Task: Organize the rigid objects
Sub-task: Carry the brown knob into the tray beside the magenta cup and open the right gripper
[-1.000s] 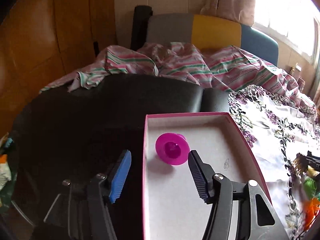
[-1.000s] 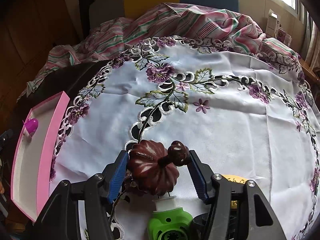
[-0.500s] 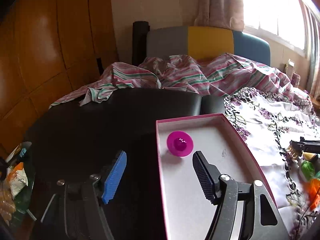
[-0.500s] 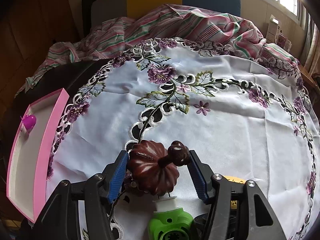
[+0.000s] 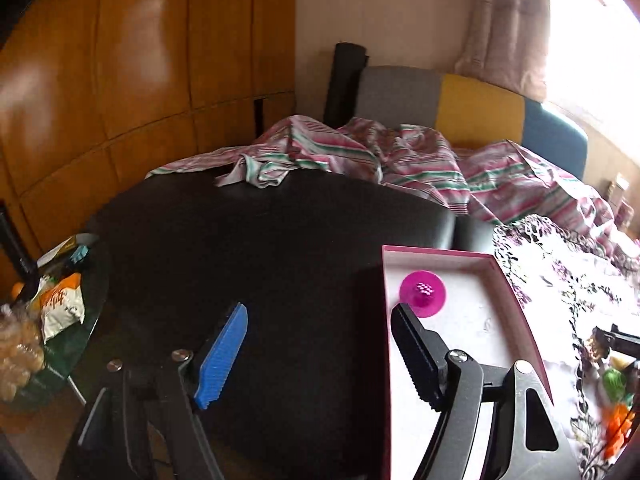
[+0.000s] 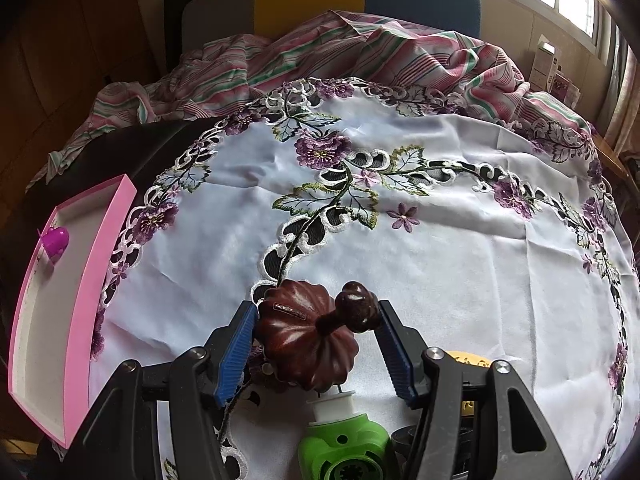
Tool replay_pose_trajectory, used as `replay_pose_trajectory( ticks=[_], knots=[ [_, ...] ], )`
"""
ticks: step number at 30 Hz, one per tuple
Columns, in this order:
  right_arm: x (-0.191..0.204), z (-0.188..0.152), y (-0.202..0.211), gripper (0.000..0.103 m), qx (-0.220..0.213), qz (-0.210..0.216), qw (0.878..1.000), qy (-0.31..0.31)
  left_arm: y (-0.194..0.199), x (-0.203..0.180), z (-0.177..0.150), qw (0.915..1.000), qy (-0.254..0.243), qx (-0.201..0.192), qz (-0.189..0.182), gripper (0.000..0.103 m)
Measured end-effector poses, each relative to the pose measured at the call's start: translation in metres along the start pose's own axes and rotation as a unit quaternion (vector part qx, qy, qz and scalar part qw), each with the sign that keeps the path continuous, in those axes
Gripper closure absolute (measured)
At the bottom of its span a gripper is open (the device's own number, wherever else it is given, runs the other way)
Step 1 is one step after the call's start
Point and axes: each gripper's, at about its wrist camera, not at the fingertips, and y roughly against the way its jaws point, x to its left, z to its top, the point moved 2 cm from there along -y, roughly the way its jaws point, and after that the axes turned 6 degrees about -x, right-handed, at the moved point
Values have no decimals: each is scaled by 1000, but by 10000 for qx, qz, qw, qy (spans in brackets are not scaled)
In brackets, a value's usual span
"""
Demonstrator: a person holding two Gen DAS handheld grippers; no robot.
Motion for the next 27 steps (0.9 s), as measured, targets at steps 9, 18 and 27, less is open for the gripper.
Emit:
replay_pose_trajectory(
  ticks=[9,18,27],
  knots=[
    [14,0,3,43,-19,151,9999,13,2,36,0,9983,458,64,345,28],
    [44,0,16,43,-128,478,9987,104,7,56,2,9973,560,-5,482,28],
    [88,6,37,43,-377,996,9941,182,11,63,5,9972,555,-82,502,28]
  ],
)
